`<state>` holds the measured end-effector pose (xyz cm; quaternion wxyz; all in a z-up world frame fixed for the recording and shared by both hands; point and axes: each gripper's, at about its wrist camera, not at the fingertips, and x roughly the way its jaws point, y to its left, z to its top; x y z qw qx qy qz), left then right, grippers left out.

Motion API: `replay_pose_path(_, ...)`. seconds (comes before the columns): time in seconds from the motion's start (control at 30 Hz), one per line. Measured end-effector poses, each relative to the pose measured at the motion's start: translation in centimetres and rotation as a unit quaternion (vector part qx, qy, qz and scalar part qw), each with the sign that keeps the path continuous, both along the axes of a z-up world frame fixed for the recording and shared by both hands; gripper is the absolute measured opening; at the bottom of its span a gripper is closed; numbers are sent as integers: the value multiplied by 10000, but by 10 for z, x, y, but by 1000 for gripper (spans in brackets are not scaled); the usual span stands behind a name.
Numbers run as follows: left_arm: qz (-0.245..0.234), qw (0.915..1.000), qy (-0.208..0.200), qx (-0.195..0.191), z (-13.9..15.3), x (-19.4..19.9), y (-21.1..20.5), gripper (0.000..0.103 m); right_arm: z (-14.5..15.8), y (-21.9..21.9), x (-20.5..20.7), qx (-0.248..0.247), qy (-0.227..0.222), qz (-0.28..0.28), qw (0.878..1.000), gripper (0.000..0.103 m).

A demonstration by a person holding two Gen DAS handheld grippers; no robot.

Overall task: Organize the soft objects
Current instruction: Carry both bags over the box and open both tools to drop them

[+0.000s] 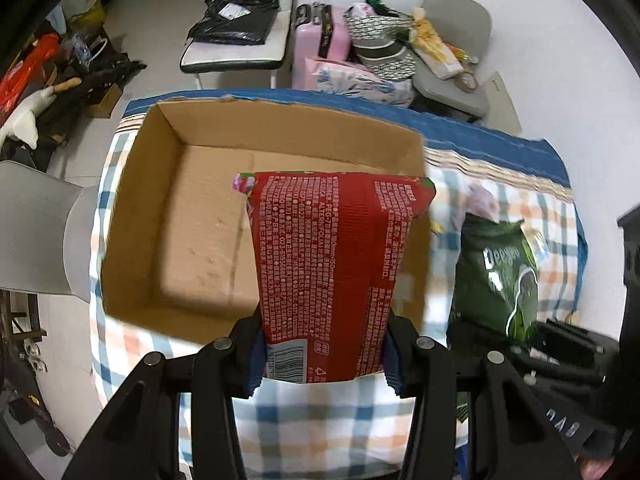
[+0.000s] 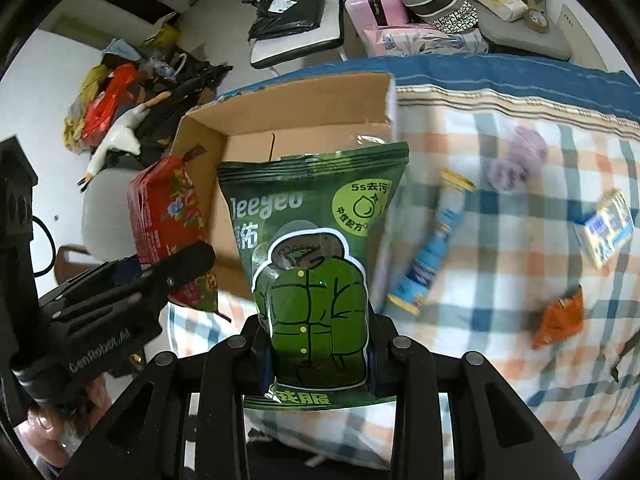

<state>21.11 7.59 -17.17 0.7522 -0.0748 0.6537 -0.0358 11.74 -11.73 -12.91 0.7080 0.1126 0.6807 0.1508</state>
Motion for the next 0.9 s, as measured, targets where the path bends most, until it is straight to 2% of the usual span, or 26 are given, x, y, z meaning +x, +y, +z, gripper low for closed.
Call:
replay_pose_path(0.07,13,9999,101,-36,-11,20,9,44,-11,11,42,-148,25,-87,9998,35)
replay_pose_path(0.1,-29,9999,152,-40,-18,31,15,44,-16,19,46,-249,41,-142,9996,35)
replay_pose_path(0.2,-161,9994,305,-57,-39,60,22,44,-53,46,107,-406,144,-287,9987,35)
replay_pose_path(0.47,-367,9956,839,-181,-99,110,29,44,-150,82,191,-773,454,-623,9940,35)
replay_pose_path(0.63,-485,9919,1120,-360,-125,123,23,44,-174,83,204,-993,443,-693,9917,35)
replay_pose_path(0.8,-477,9918,1185,-96,-136,130,20,44,-186,86,215,-1163,453,-633,9902,37)
replay_pose_path(0.9,-445,9918,1198,-88,-135,131,22,45,-185,88,218,-1211,395,-623,9899,54)
